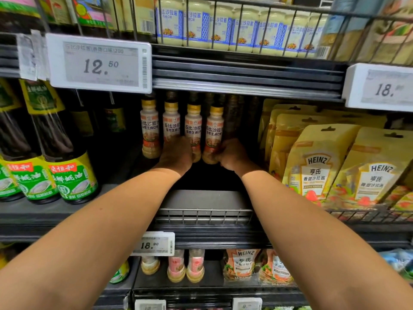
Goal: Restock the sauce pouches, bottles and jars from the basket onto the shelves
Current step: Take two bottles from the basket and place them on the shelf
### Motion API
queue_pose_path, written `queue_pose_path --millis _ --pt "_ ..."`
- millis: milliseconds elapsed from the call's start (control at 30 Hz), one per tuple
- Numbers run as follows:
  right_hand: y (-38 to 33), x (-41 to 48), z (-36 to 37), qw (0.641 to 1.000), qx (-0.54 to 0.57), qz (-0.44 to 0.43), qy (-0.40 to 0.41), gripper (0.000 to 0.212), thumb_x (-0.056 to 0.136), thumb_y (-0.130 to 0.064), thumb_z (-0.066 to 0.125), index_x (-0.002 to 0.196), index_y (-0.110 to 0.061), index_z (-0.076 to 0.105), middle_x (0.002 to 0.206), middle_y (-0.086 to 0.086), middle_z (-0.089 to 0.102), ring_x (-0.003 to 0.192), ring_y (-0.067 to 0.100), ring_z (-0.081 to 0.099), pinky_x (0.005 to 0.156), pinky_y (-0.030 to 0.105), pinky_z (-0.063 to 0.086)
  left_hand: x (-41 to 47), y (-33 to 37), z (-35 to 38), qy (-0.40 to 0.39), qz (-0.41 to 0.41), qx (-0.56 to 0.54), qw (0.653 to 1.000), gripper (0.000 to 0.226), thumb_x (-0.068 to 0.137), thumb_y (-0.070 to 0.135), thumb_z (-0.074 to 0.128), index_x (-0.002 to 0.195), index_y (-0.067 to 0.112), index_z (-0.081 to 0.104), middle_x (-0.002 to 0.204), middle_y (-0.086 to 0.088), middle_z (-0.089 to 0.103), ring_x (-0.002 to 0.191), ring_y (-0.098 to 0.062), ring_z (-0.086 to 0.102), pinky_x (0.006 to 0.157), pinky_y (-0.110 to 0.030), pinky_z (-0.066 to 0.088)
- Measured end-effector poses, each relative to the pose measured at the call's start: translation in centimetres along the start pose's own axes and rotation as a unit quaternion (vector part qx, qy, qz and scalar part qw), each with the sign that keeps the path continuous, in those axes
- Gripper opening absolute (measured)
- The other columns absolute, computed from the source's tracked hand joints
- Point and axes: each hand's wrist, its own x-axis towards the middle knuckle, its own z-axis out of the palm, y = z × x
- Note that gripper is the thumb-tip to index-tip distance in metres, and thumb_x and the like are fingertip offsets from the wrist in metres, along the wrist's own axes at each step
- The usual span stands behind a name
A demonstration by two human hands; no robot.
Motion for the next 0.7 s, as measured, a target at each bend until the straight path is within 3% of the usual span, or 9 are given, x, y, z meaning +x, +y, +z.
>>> queue_pose_path --millis 133,267,400,567,633,700 --pt "-0.1 0.0 0.0 1.0 -0.004 0.005 -0.003 0.036 0.079 -0.019 0.084 0.111 -0.011 0.071 0.113 0.008 0.072 0.111 0.024 0.065 0.1 0.038 0.05 -0.1 0.0 0.0 -0.001 0.007 0.013 1.0 0.024 0.098 0.013 0.055 0.119 0.005 0.062 0.123 -0.018 0.062 0.115 -0.034 0.06 0.091 -0.038 0.047" --pt "-0.3 -0.2 0.0 1.0 -0.008 0.01 -0.008 0.038 0.082 -0.02 0.082 0.117 -0.011 0.07 0.116 0.009 0.071 0.112 0.025 0.064 0.091 0.03 0.046 -0.2 0.0 -0.1 -0.001 0.01 0.026 1.0 0.026 0.099 0.012 0.053 0.122 0.004 0.06 0.126 -0.018 0.06 0.118 -0.035 0.058 0.095 -0.04 0.047" --pt "-0.6 -0.6 -0.1 1.0 -0.007 0.016 -0.009 0.047 0.082 -0.019 0.082 0.125 -0.01 0.066 0.122 0.01 0.069 0.117 0.027 0.063 0.093 0.03 0.045 -0.6 0.2 -0.5 -0.001 0.017 0.016 1.0 0.023 0.097 0.011 0.054 0.117 0.004 0.063 0.124 -0.019 0.062 0.116 -0.035 0.059 0.093 -0.039 0.046" --pt "-1.2 -1.7 -0.8 1.0 -0.008 0.004 -0.014 0.057 0.079 -0.019 0.084 0.131 -0.013 0.062 0.127 0.009 0.067 0.119 0.025 0.062 0.103 0.037 0.048 -1.2 0.3 -1.6 -0.049 0.015 -0.034 0.998 0.023 0.091 0.029 0.066 0.106 0.011 0.066 0.109 -0.012 0.067 0.092 -0.027 0.066 0.073 -0.031 0.048" --pt "-1.5 -2.3 -1.3 1.0 -0.009 -0.012 -0.016 0.051 0.08 -0.017 0.082 0.128 -0.013 0.064 0.122 0.006 0.068 0.112 0.022 0.063 0.096 0.032 0.049 -1.6 0.2 -2.3 -0.057 0.01 -0.052 0.997 0.02 0.091 0.033 0.066 0.092 0.013 0.064 0.099 -0.009 0.069 0.075 -0.022 0.063 0.067 -0.03 0.048" --pt "-1.9 -2.9 -1.6 0.999 -0.008 -0.035 -0.016 0.042 0.082 -0.015 0.079 0.122 -0.014 0.067 0.107 0.001 0.068 0.1 0.017 0.061 0.087 0.028 0.045 -2.2 0.2 -3.1 -0.058 0.027 -0.058 0.996 0.022 0.092 0.034 0.064 0.091 0.012 0.067 0.093 -0.008 0.07 0.076 -0.023 0.064 0.069 -0.034 0.054"
